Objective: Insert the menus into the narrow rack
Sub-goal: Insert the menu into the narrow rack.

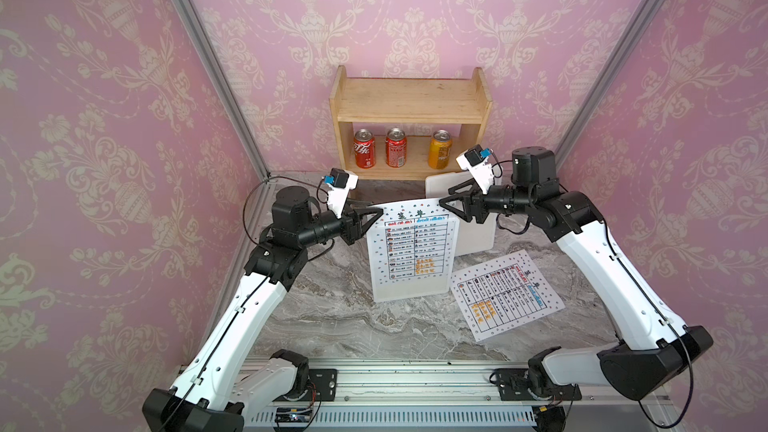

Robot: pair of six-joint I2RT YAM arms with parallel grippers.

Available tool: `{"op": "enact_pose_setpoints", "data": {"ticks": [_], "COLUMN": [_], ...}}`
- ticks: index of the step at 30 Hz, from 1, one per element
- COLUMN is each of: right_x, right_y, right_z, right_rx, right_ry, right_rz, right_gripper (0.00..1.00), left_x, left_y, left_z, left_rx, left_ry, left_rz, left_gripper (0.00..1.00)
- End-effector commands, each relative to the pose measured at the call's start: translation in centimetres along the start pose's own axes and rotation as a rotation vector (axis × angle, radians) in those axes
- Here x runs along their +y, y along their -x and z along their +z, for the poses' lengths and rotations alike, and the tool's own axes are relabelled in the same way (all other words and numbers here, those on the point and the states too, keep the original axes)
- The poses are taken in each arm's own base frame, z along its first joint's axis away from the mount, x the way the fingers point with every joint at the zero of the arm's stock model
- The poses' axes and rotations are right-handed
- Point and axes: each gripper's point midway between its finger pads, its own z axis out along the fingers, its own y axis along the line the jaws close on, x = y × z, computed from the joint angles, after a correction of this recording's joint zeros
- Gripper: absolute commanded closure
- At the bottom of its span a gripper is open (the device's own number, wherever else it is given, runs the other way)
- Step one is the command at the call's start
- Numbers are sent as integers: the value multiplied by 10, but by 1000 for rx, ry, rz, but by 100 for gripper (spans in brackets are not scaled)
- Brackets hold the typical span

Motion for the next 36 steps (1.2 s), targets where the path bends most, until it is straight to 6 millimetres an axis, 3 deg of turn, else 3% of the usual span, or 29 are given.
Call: {"op": "enact_pose_setpoints", "data": {"ticks": [1, 9, 18, 24, 27, 36], "right_x": [-2, 8, -1, -2, -1, 1], "right_y": [23, 44, 43, 34, 27, 12], "right_z": [-16, 12, 58, 65, 67, 71], "right_rx": [-37, 10, 155, 185, 202, 224], "right_ry": [-171, -354, -474, -485, -487, -495], "right_rz": [-27, 3, 35, 56, 61, 58], "right_gripper": [30, 10, 9, 8, 8, 8], "left_x": [-9, -12, -13, -11, -11, -9], "left_y": [4, 3, -1, -9, -13, -25], "left_z": [0, -5, -10, -17, -20, -26], "left_rx": [0, -8, -6, -5, -8, 3], "left_ry": [-36, -33, -15, 24, 33, 65], "left_rz": [17, 23, 33, 38, 34, 26], "left_gripper": [58, 50, 39, 21, 1, 1]}}
